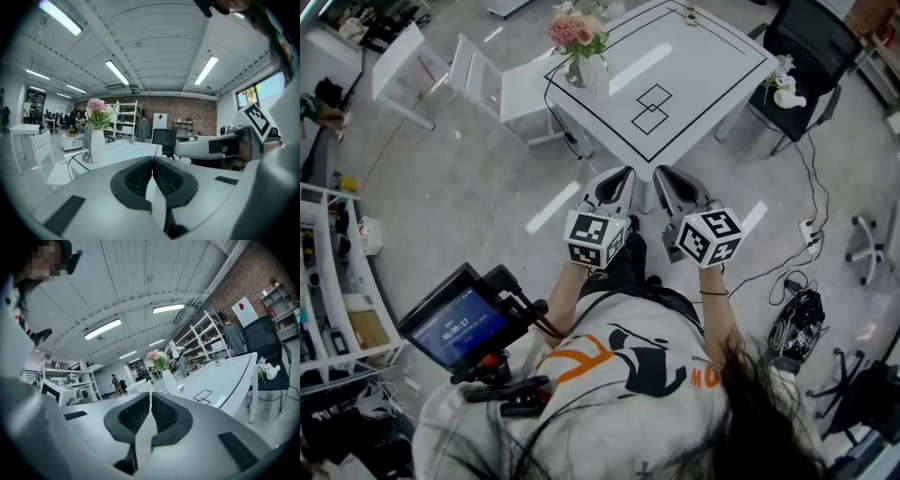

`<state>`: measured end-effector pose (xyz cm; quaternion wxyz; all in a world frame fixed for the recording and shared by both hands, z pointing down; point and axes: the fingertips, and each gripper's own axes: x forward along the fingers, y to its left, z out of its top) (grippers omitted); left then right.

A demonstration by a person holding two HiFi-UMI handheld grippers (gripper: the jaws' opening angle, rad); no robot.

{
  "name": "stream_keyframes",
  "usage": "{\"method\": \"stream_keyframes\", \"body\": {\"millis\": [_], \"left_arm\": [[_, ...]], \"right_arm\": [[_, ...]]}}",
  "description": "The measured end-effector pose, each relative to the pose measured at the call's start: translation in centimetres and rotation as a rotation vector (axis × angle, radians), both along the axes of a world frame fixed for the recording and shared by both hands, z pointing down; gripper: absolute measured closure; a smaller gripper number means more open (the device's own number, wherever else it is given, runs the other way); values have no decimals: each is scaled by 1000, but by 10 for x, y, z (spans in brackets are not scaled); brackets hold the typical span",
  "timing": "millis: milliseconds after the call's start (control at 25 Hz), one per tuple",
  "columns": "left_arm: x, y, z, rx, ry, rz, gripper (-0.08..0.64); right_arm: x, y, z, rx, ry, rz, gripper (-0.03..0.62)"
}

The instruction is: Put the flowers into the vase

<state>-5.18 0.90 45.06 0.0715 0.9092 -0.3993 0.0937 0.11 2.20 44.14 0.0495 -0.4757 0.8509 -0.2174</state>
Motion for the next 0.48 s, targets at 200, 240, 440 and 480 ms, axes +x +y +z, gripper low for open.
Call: {"method": "stream_keyframes", "body": {"millis": [200,240,440,480], "left_arm": [[-2,14,6,-5,-9,6,549],[-2,13,7,-6,-9,6,549],[1,12,5,-7,0,11,548],[1,12,4,-7,4,13,549]], "right_arm": [[-7,12,4,8,16,-5,566],[-7,11,4,9,20,-7,566],[-6,10,1,25,44,3,569],[-6,10,0,30,49,5,572]]}}
